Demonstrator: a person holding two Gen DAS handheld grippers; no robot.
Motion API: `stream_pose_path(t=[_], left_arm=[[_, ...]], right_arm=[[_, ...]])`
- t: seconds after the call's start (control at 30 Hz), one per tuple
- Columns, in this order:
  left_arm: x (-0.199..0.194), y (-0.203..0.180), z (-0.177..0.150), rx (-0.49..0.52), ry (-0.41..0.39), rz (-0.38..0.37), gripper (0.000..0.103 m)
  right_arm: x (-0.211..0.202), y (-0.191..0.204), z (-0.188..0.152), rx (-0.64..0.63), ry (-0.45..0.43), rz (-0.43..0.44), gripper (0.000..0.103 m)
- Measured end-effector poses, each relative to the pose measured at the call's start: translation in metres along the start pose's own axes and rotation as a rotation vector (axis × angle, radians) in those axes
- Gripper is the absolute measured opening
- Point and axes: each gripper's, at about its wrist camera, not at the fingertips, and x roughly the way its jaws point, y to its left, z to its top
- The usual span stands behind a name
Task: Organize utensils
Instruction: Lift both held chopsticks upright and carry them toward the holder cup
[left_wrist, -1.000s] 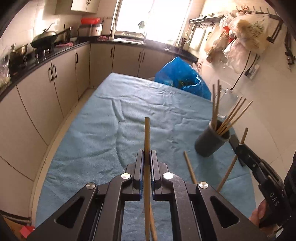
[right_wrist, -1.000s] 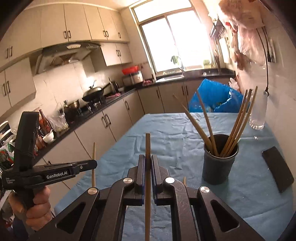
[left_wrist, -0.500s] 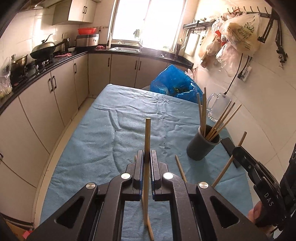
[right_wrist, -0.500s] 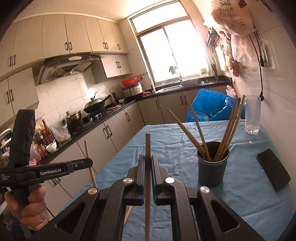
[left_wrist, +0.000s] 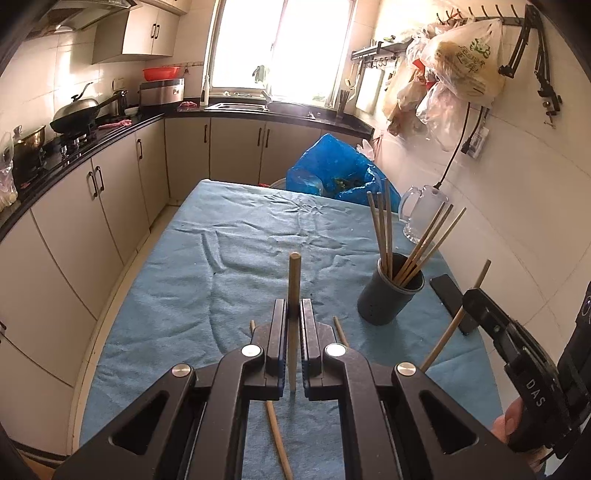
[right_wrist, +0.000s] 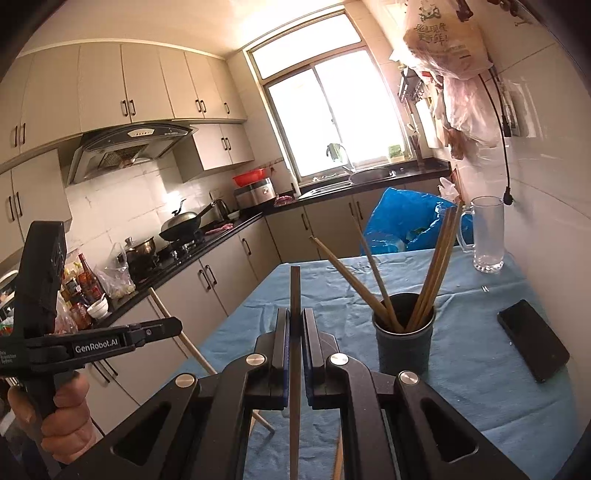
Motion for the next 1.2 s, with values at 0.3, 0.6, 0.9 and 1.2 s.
stream_pose_path(t=[0.3,0.6,0.9,1.2], left_arm=[[-0.001,-0.003,0.0,0.016,-0.004,-0.002,0.006],[-0.003,-0.006,0.0,0.027,-0.012,-0.011,0.006],[-0.006,-0.007,0.0,0.033,-0.022,0.001,0.006],[-0.009,-0.009,0.0,0.041,-0.025,0.003,0.006]], right_arm=[[-0.004,-0.004,0.004,0.011,-0.016,-0.014,0.007],[-0.007,0.001,0.006,-0.007,-0.031,-0.028,0.007],[-0.007,0.005,0.01,-0.024,-0.041,-0.028,0.007],[-0.011,0.007,0.012,-0.031,-0.054,-0.029,0.007]])
